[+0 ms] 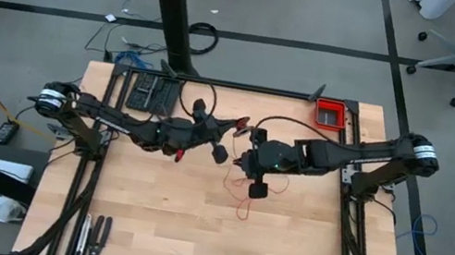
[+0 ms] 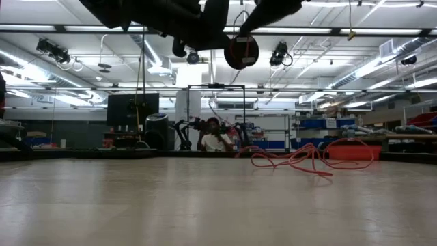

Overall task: Coil cords
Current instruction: Coil the red wire on the black spool

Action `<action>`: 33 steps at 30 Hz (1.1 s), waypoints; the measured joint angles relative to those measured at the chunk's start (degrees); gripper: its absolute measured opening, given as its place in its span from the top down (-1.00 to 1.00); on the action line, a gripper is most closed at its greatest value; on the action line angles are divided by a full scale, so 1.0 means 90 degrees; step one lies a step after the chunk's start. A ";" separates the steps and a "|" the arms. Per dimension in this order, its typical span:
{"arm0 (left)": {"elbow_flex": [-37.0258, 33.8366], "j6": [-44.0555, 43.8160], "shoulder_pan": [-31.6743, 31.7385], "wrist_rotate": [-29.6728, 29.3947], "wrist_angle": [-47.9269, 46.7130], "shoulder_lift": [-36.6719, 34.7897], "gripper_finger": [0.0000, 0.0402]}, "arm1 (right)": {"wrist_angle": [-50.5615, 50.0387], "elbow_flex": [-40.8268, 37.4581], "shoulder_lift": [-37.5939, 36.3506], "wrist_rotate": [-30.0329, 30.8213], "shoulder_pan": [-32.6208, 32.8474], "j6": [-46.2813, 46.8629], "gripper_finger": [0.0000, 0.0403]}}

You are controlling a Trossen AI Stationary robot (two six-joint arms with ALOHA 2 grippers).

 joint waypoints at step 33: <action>0.0442 0.0229 -0.0014 0.1600 -0.0062 -0.0342 1.00 | -0.0606 -0.1460 -0.1048 0.2549 0.0160 0.1894 1.00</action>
